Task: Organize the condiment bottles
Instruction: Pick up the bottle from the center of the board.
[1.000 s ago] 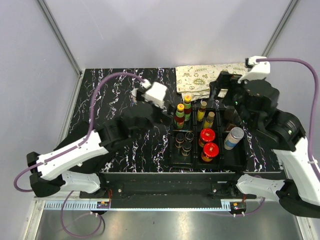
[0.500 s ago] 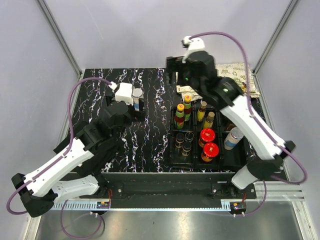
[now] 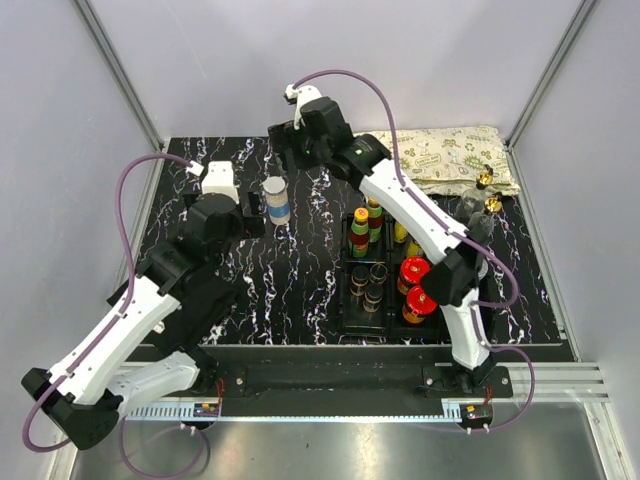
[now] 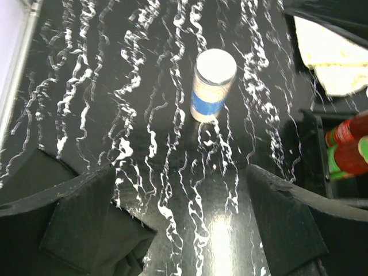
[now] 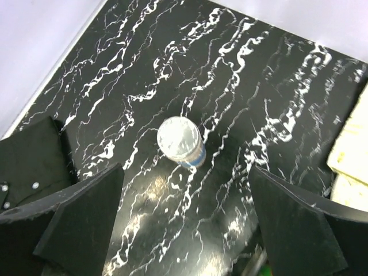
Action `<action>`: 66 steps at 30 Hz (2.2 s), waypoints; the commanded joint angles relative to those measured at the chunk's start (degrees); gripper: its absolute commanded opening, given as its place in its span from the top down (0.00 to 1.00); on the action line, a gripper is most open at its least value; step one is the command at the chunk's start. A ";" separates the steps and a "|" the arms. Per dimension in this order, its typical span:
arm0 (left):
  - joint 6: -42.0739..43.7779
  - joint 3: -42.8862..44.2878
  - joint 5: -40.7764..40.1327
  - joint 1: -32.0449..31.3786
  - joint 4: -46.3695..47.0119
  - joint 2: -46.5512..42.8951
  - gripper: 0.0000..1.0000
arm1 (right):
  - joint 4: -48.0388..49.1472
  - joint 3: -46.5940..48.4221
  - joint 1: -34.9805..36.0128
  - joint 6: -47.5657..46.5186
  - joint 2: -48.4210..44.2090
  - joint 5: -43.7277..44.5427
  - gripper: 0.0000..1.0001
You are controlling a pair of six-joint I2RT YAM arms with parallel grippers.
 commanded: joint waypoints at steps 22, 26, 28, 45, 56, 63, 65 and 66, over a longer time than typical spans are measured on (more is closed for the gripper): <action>16.00 -12.84 8.28 6.11 13.78 -12.53 0.01 | 6.50 16.78 -1.45 2.34 14.88 -5.83 0.00; 16.00 -12.67 7.93 6.11 13.61 -11.74 0.01 | 7.12 15.37 -1.45 3.48 14.96 -6.55 0.00; 16.00 -12.58 7.84 6.11 13.43 -11.91 0.01 | 7.04 14.76 -1.45 3.40 14.88 -8.91 0.00; 15.56 -12.93 7.40 6.19 13.70 -13.23 0.01 | 9.58 11.76 -1.28 5.77 17.16 -10.41 0.00; 14.51 -12.14 6.43 6.28 12.73 -12.53 0.01 | 9.93 9.22 -0.40 2.44 19.54 -7.33 0.00; 13.80 -12.05 5.73 6.54 12.82 -12.97 0.01 | 9.58 4.57 0.04 1.38 19.01 -8.13 0.00; 13.72 -11.96 5.91 6.54 12.91 -12.79 0.01 | 9.58 3.59 0.22 1.29 19.10 -7.87 0.00; 13.72 -11.88 5.91 6.54 12.73 -12.71 0.01 | 9.58 3.33 0.31 1.29 19.18 -7.86 0.00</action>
